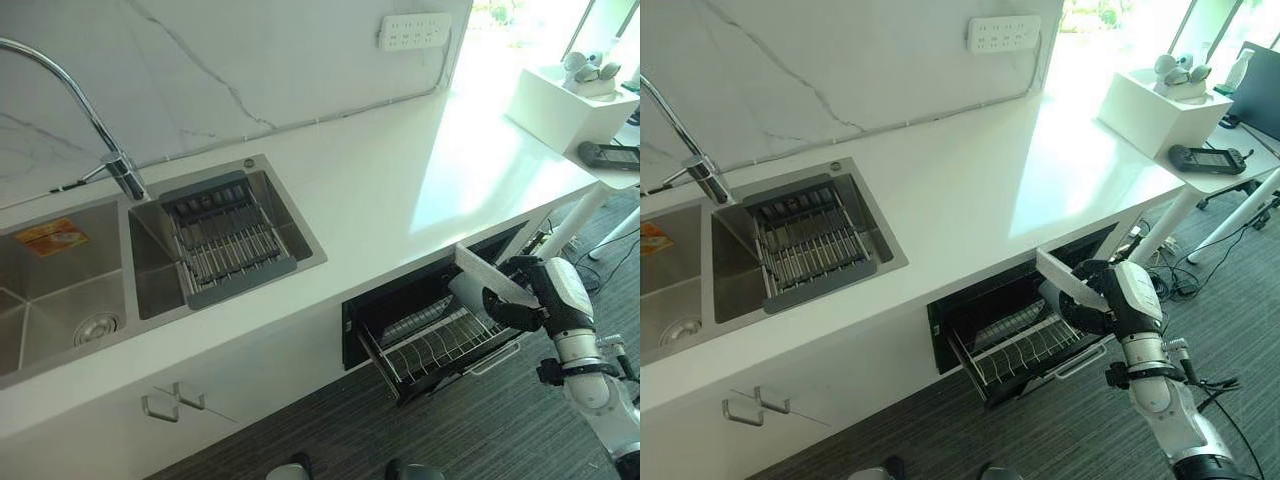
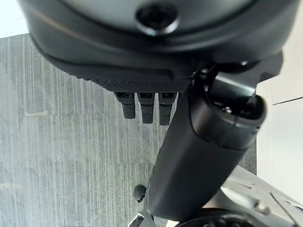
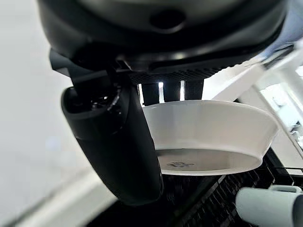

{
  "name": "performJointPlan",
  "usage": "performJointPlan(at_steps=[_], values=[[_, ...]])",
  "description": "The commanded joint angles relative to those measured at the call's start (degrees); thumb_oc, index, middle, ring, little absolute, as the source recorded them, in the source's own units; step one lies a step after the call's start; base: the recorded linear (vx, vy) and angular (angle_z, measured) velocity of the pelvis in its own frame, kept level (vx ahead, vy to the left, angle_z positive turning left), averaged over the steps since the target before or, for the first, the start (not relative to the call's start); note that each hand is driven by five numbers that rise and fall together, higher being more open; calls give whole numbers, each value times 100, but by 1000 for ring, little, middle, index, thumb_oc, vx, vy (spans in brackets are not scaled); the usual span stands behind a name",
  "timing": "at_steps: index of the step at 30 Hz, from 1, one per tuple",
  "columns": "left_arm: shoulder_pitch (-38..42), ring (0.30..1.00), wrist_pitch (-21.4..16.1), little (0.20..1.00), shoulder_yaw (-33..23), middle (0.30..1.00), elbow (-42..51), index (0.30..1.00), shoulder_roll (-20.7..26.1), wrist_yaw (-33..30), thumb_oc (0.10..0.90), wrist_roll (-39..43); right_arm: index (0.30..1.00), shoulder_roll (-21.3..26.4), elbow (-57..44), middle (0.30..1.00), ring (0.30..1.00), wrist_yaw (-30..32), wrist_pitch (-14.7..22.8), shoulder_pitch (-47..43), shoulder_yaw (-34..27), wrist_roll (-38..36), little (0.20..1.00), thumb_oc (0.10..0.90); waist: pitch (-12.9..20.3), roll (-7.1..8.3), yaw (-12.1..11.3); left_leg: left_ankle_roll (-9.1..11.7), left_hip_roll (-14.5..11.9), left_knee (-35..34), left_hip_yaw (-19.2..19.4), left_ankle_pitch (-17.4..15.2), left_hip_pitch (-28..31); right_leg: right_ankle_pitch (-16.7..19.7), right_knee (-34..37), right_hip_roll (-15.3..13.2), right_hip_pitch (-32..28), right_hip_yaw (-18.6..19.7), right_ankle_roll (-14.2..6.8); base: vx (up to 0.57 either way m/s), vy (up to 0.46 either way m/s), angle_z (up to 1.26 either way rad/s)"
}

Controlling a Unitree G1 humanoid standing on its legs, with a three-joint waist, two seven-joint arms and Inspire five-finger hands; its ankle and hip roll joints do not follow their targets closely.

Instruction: Place the dishes in the dishwasher.

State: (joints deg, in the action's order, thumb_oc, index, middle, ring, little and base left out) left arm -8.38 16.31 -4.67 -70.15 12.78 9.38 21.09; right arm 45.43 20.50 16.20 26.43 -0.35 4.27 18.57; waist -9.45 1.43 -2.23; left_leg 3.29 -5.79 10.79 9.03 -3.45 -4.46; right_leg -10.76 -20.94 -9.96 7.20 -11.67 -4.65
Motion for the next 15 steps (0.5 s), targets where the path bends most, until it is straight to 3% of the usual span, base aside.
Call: performJointPlan(at_steps=[1,8,15], values=[[146,900,155,900,80,900,80,900,363,45,800,-184,300,8,-195,300,300,232,577,-846,9,153,300,400,7,276,-243,-165,27,639,-366,-1256,8,133,375,-523,-206,-37,-723,20,-32,6],[202,900,172,900,212,900,151,900,502,68,800,-237,300,-117,338,300,300,307,565,-971,435,374,300,400,-149,236,-327,-203,71,639,-524,-1188,-60,135,375,-536,-291,-122,-678,-2,-27,11],[350,900,148,900,496,900,291,900,687,161,800,-238,300,-168,1093,300,300,647,377,-1354,1166,922,300,400,-473,50,-526,-213,182,639,-858,-996,-222,143,375,-536,-385,-252,-579,-16,-39,18]])
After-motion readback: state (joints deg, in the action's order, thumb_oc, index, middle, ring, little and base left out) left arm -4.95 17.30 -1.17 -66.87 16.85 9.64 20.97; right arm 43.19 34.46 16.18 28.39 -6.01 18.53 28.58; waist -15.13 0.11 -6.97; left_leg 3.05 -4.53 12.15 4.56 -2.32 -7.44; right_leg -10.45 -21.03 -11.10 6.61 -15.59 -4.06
